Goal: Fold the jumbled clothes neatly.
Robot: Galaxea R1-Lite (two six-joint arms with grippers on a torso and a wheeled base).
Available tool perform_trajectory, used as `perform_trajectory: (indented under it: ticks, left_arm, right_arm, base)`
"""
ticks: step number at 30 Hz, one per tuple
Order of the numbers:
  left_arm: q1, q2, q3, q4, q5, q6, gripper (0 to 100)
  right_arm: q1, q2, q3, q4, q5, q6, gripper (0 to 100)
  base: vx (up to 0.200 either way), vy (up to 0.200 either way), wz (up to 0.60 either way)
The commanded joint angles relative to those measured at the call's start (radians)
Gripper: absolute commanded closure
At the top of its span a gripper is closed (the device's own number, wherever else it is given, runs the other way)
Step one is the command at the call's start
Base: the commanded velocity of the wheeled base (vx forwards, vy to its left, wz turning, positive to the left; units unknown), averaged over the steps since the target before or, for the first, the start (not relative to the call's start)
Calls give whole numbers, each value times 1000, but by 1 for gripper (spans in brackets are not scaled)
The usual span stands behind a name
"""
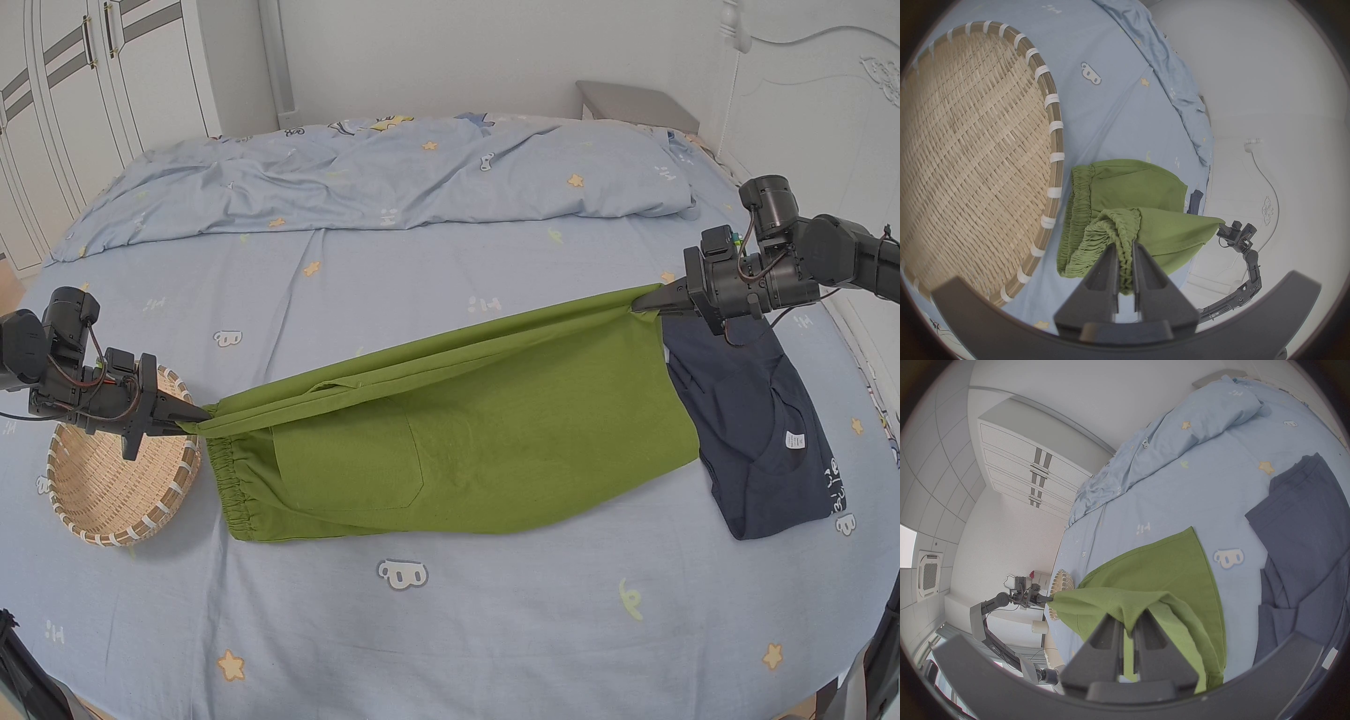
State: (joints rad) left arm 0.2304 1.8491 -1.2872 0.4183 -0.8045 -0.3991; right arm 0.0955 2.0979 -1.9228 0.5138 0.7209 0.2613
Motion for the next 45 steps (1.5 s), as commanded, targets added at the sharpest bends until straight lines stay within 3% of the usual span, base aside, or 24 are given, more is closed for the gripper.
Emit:
perform_trajectory:
  ticks: [1,27,28,29,39,45]
  left_arm:
    - [-3,30,-6,-9,1,2,100]
    - [-11,134,-84,-49,1,2,100]
    - [-10,134,-84,-49,1,2,0]
    - [-11,134,-84,-50,1,2,0]
    - [-17,114,-69,-67,-7,3,0]
    - [-86,-11,-24,-55,-13,-7,0]
  right_arm:
    - [1,48,-38,-1,0,1,100]
    - [6,151,-77,8,-1,0,100]
    - [6,151,-77,8,-1,0,100]
    - [7,151,-77,8,-1,0,0]
    - [16,151,-77,12,0,-7,0]
    - [23,139,-77,9,0,-8,0]
  base:
    - [0,0,0]
    - [0,0,0]
    - [0,0,0]
    - [0,0,0]
    - [0,0,0]
    - [0,0,0]
